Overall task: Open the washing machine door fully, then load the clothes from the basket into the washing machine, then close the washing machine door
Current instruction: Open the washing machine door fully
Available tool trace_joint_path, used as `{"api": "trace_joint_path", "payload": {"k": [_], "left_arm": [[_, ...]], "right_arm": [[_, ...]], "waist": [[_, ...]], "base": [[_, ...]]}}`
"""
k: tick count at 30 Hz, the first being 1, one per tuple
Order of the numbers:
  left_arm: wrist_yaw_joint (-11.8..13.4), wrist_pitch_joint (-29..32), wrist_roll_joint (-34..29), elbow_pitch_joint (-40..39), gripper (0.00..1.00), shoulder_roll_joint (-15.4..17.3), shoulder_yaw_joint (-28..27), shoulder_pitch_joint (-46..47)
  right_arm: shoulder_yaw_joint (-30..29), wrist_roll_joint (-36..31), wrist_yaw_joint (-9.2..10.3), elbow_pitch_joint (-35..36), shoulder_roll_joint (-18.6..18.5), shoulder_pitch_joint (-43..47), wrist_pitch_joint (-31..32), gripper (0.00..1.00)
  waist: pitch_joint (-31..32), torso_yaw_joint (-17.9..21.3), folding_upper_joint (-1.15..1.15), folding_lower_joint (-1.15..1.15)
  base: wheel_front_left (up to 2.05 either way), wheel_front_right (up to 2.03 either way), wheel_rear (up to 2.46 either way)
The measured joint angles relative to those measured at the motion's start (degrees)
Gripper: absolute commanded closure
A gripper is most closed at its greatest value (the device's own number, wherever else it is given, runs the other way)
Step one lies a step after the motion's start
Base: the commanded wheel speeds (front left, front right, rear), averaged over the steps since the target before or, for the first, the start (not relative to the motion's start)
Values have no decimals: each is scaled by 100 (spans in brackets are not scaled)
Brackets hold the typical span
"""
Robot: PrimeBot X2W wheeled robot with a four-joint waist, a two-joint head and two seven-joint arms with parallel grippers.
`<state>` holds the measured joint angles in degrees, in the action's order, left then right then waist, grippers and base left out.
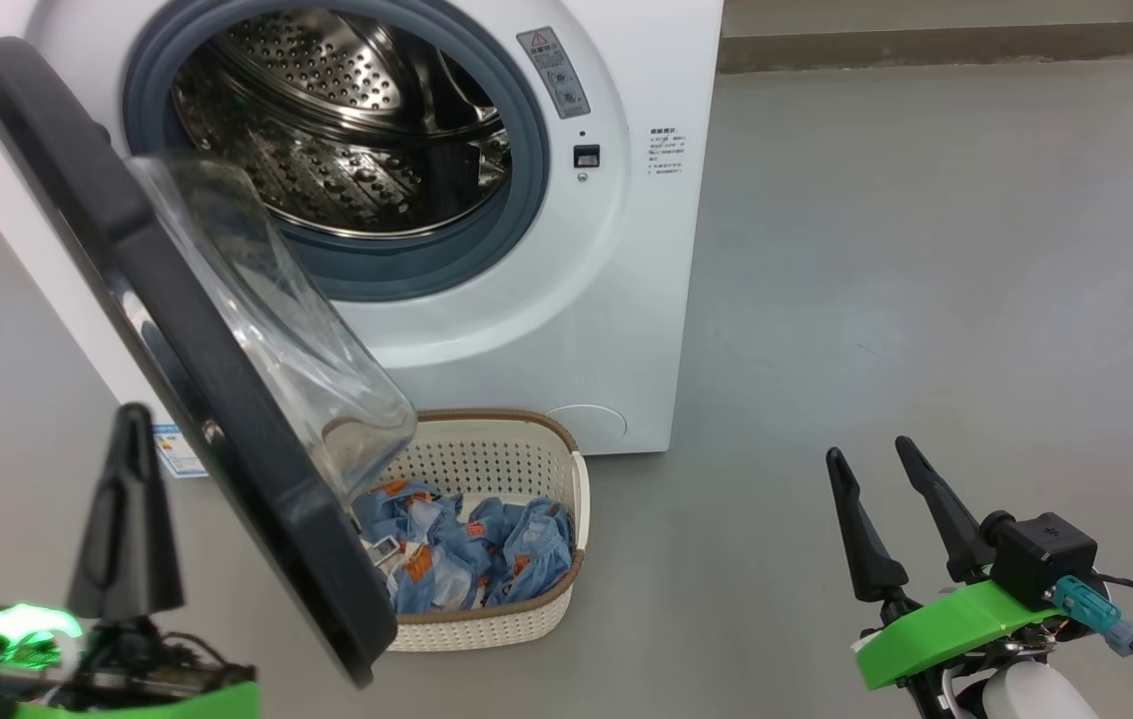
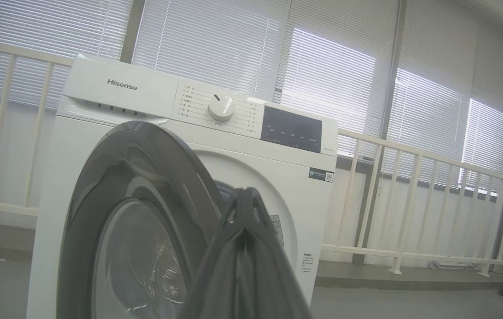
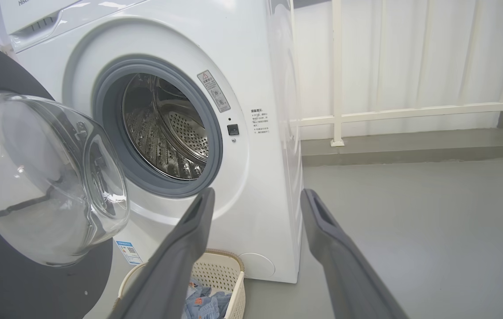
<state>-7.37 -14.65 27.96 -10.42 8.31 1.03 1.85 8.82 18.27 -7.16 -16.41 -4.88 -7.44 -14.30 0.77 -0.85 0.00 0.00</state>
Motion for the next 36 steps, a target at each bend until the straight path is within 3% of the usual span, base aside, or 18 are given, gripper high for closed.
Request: {"api": "trace_joint_path", "payload": {"k": [4, 10, 20, 36], "left_arm": [[0, -4, 2, -483, 100, 113, 486, -87], [0, 112, 102, -549, 100, 226, 1168, -340], [0, 314, 488, 375, 100, 322, 1679, -308], [2, 325, 783, 1673, 100, 281, 1884, 108]], "right_arm": [[8, 0, 0, 2, 1, 0, 0, 0], [23, 1, 0, 2, 32, 0, -1, 0], [58, 1, 0, 1, 108, -1, 0, 0], [62, 1, 0, -31, 147, -4, 0, 0]], "waist": [[-10, 2, 0, 0], [-43, 34, 0, 0], [-155, 156, 0, 0], [-214, 279, 0, 0]], "base": [[0, 0, 0], [0, 0, 0], [0, 0, 0], [0, 0, 0]]}}
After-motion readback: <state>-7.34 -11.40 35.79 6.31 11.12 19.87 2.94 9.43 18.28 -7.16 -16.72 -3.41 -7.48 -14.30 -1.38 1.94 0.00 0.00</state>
